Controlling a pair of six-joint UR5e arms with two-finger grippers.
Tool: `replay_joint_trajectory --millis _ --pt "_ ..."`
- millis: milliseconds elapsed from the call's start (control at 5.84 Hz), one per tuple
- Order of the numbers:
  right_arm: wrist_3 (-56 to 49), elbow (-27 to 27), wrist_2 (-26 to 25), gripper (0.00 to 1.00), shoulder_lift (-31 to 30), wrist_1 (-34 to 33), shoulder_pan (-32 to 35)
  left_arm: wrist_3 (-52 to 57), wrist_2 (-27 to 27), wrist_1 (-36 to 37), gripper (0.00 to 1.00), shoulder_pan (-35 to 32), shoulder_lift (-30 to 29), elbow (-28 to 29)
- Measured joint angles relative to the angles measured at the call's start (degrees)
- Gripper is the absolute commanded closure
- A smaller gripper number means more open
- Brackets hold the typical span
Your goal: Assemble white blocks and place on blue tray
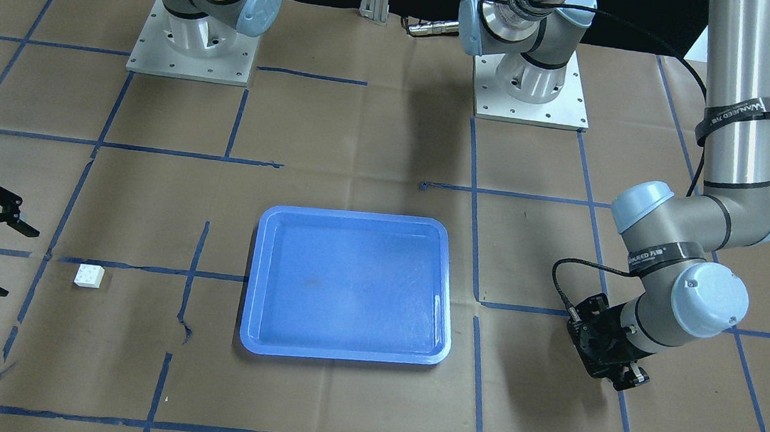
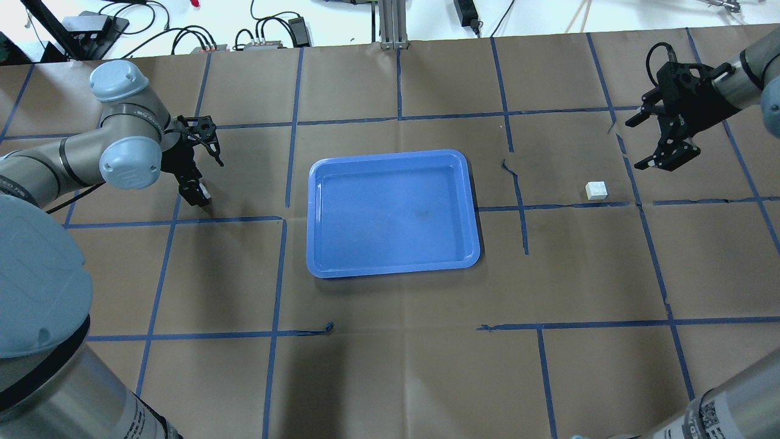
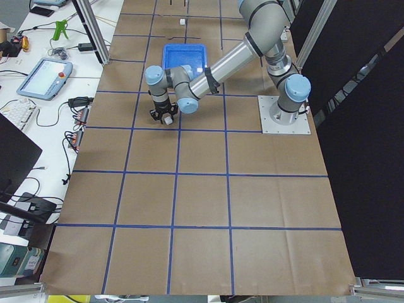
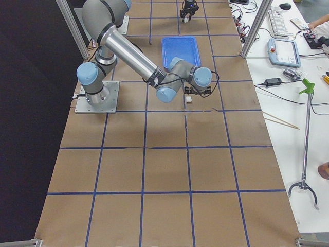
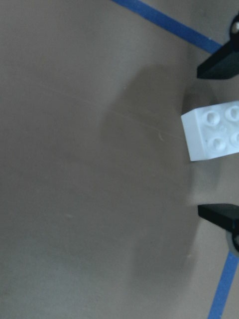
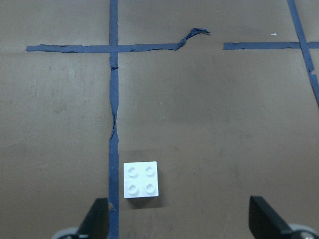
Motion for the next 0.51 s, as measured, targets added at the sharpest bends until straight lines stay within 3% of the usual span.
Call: replay_joint_trajectory --millis 514 --pt "-7.1 0.9 2.0 0.00 4.1 -0.4 -0.4 1.4 -0.2 -2.1 0.87 -1.6 2.3 0.4"
